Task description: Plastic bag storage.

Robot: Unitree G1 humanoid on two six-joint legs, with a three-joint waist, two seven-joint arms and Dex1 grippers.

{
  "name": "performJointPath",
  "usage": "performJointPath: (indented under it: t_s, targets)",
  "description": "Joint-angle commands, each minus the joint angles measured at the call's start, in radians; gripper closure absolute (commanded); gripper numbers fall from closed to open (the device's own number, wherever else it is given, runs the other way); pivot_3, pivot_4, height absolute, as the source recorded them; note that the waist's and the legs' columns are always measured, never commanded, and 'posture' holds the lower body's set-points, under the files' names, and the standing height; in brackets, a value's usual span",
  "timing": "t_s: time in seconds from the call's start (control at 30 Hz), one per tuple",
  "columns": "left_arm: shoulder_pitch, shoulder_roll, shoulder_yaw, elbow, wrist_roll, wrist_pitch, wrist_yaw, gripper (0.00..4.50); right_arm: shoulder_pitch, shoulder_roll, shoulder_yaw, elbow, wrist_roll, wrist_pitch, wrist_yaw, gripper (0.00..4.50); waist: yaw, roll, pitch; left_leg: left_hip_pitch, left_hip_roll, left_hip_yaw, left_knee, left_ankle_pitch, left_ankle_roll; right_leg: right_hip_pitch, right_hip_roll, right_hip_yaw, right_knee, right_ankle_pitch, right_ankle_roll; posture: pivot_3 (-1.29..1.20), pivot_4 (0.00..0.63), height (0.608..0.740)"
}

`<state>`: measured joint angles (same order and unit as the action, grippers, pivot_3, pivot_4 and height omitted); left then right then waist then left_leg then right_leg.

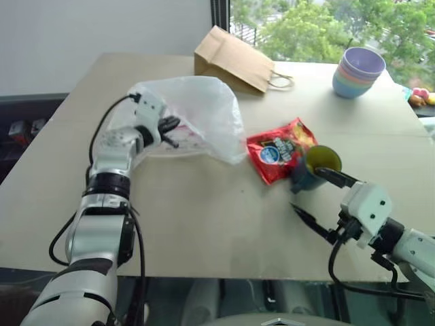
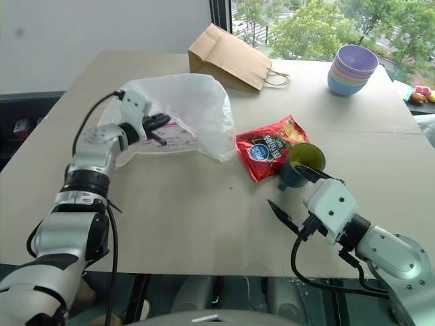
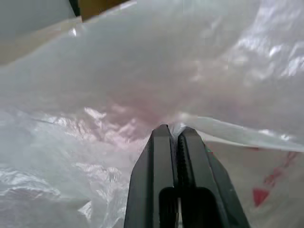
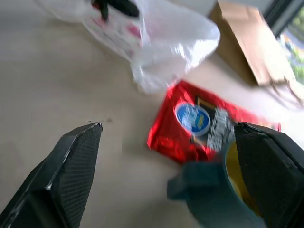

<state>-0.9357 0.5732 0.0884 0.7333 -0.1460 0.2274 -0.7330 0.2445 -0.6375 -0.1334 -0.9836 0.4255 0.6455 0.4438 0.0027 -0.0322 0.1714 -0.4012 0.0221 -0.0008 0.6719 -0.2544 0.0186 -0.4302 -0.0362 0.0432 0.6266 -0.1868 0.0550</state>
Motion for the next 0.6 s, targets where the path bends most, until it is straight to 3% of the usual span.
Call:
performJointPath:
  t_s: [0.03,0.13,0.33,0.43,0.6]
  targets:
    - [-0.054,0.013,0.050,-0.175,-0.077,0.176,0.013,4.41,0.042,0.050,-0.044,-0.058,0.187,0.206,-0.075,0.00,0.002,0.000,0.000,0.000,0.000,-0.001,0.000,0.000,0.000,0.000,0.000,0.000,0.000,0.000,0.000,0.00,0.150,0.740]
    - [-0.061,0.007,0.047,-0.266,-0.087,0.266,0.038,4.41,-0.006,0.169,-0.075,-0.024,0.310,0.359,-0.225,0.00,-0.001,0.000,0.000,0.000,0.000,-0.001,0.000,0.000,0.000,0.000,0.000,0.000,0.000,0.000,-0.001,0.00,0.150,0.740]
    - [-0.036,-0.013,0.048,-0.379,-0.110,0.365,0.074,4.41,-0.202,0.454,-0.128,0.063,0.365,0.578,-0.547,0.00,-0.016,0.001,0.000,0.003,0.001,-0.001,0.001,0.000,0.000,0.001,0.001,0.001,0.003,-0.002,0.003,0.00,0.150,0.740]
    - [-0.026,-0.017,0.051,-0.393,-0.115,0.384,0.086,4.41,-0.259,0.565,-0.130,0.076,0.419,0.648,-0.618,0.00,-0.017,0.001,0.000,0.002,0.001,-0.001,0.000,0.000,0.000,-0.001,0.002,0.001,0.005,0.000,0.000,0.00,0.150,0.740]
    - [-0.022,-0.019,0.051,-0.400,-0.115,0.389,0.092,4.41,-0.333,0.645,-0.130,0.086,0.434,0.708,-0.683,0.00,-0.016,0.001,0.000,0.000,0.000,-0.001,-0.001,0.000,0.000,-0.003,0.001,0.001,0.004,0.001,-0.001,0.00,0.150,0.740]
